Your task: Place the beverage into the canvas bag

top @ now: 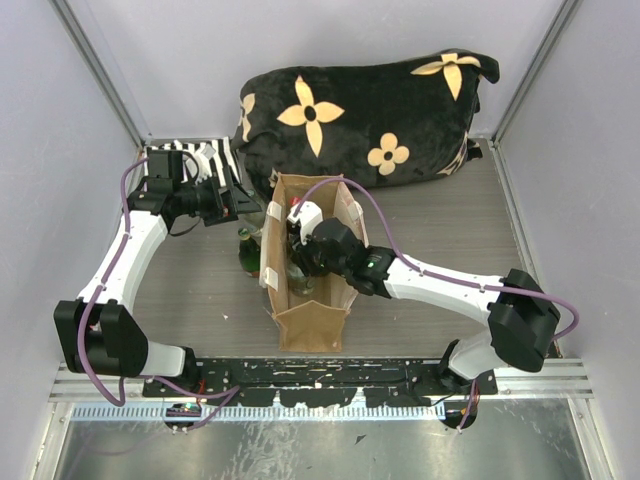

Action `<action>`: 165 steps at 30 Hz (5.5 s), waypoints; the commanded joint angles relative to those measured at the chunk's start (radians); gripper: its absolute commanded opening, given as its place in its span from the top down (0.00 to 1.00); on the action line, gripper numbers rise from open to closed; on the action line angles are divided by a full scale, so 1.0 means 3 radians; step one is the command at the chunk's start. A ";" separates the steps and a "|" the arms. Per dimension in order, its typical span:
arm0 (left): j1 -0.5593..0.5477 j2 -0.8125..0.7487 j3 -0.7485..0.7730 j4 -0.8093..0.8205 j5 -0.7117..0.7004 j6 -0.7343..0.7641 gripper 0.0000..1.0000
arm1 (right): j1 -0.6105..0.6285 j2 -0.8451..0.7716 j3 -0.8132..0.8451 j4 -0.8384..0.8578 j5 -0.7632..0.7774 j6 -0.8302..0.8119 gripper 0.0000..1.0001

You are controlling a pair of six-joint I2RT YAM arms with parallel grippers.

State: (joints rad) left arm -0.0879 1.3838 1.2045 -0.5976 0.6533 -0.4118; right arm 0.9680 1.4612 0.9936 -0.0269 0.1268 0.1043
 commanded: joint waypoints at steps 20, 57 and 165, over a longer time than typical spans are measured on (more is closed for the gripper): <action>0.0000 -0.0160 0.0057 -0.0330 -0.0059 0.0491 0.05 | 0.0025 -0.0518 0.0205 -0.0006 0.0418 -0.0036 0.25; -0.0817 0.1100 0.1803 -0.2701 -0.1735 0.1951 0.21 | -0.0520 -0.0493 0.1289 -0.1756 0.0876 0.0828 0.17; -0.0938 0.0710 0.4069 -0.1666 -0.0328 0.1214 1.00 | -0.0903 -0.1031 0.0669 -0.2043 0.1275 0.1298 0.00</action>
State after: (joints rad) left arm -0.3466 1.6497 2.4271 -1.2335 0.4789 -0.0135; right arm 0.6979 1.1690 1.2003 -0.6590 0.5060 0.4793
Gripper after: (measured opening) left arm 0.346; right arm 0.999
